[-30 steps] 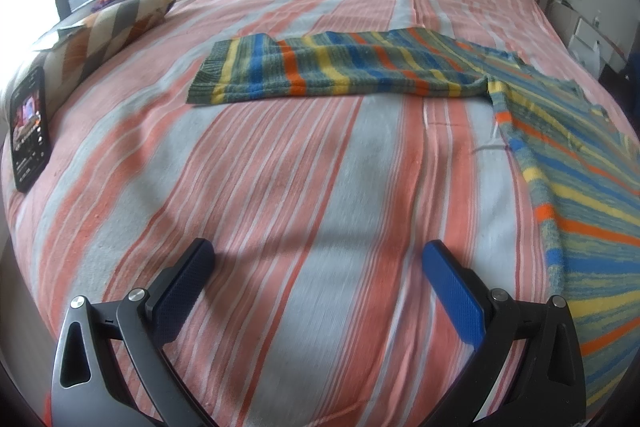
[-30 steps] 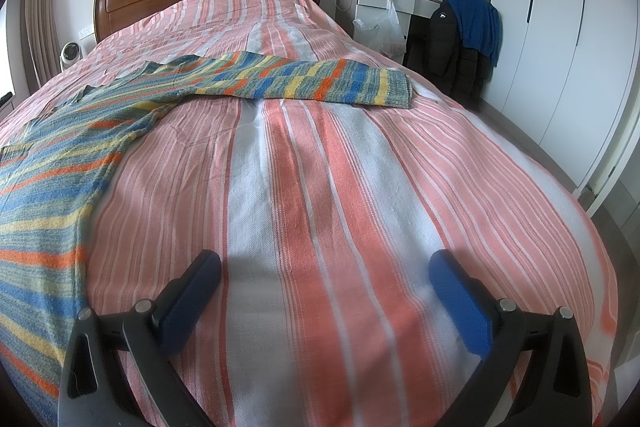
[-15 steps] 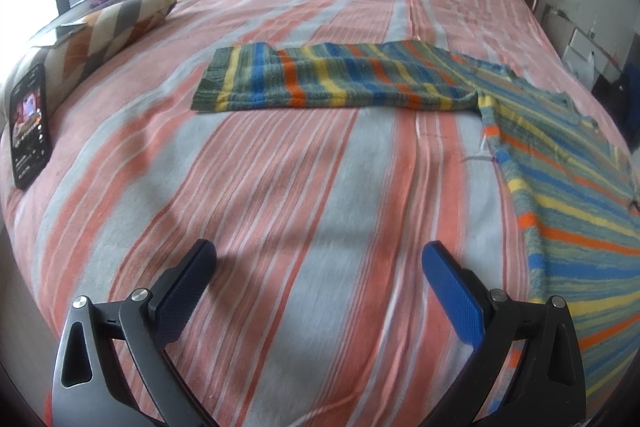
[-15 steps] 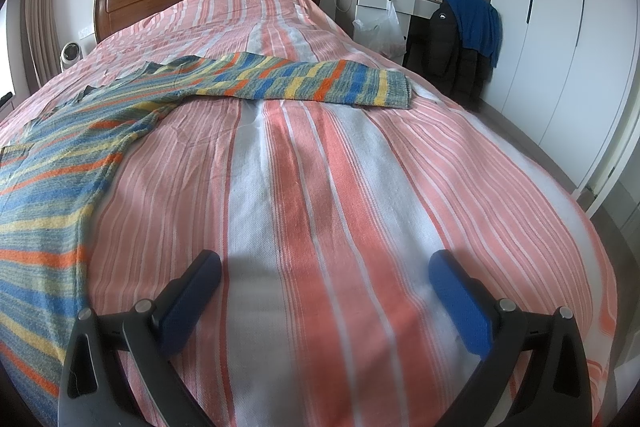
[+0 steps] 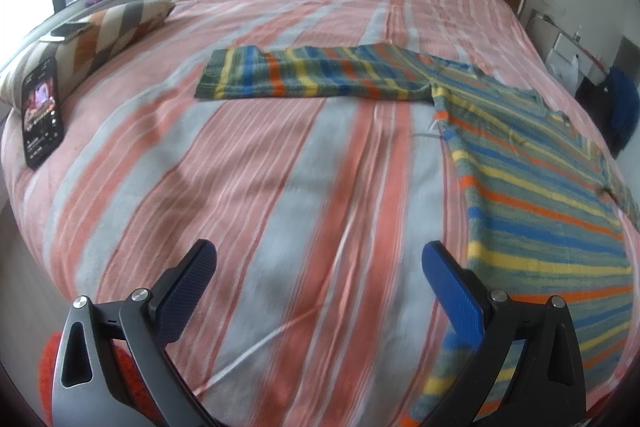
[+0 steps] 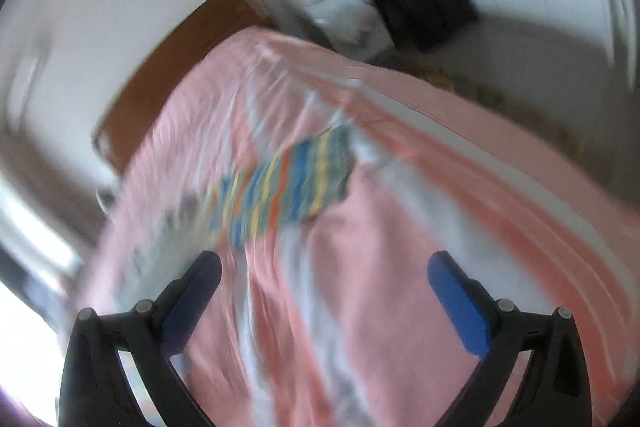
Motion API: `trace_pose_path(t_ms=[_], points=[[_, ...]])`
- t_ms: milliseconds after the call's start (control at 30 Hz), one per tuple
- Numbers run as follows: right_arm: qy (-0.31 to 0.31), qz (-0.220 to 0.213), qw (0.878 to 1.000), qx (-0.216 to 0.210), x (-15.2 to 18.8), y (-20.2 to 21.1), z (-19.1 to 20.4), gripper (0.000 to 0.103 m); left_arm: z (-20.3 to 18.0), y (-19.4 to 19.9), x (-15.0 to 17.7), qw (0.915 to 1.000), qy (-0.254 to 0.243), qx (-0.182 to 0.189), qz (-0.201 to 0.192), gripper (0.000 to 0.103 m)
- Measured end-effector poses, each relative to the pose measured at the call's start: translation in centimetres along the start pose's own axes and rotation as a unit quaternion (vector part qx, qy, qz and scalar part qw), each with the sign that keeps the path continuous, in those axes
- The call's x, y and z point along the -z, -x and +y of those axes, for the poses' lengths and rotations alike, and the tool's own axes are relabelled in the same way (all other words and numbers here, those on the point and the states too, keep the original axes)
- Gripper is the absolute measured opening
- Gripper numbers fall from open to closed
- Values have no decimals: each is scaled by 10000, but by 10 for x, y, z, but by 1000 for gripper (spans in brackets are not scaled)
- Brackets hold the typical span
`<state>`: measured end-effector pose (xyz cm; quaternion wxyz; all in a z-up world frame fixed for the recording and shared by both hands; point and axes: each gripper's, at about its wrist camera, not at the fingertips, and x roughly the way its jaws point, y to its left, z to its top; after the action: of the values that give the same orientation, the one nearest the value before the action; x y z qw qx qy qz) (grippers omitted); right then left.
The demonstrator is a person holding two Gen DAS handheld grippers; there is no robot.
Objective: Fold small clothes
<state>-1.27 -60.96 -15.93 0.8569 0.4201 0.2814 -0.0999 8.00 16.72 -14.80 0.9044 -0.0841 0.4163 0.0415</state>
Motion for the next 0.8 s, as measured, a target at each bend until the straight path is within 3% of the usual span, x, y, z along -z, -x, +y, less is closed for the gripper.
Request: trace_pose_path(t_ms=[67, 133, 233, 467, 633, 667, 700, 733, 767, 800], points=[[-738, 237, 9955, -551, -18, -18, -23, 99, -1, -1, 1, 10000, 15, -57, -43, 102], [-905, 341, 9919, -828, -31, -32, -27, 98, -2, -4, 2, 9999, -22, -165, -18, 102], [-967, 527, 9882, -1069, -51, -63, -24, 85, -1, -7, 4, 9995, -45, -309, 30, 102], [-289, 1339, 9901, -302, -76, -122, -11, 66, 8, -15, 3, 9988, 116, -441, 159, 102], [-134, 1325, 9906, -299, -82, -136, -12, 64, 5, -20, 4, 9985, 80, -512, 176, 103], [-41, 1333, 9908, -224, -82, -138, -10, 57, 4, -20, 5, 9984, 54, -528, 177, 103], [68, 1361, 9906, -126, -82, -141, -9, 39, 3, -21, 5, 9984, 29, -539, 176, 103], [154, 1423, 9897, 16, -80, -147, -5, 28, 3, -20, 5, 9984, 16, -545, 174, 102], [135, 1461, 9891, 146, -82, -148, -6, 7, 3, -20, 5, 9984, 13, -537, 173, 102], [11, 1441, 9895, 112, -83, -146, -6, 3, 4, -19, 5, 9985, 23, -514, 177, 102]])
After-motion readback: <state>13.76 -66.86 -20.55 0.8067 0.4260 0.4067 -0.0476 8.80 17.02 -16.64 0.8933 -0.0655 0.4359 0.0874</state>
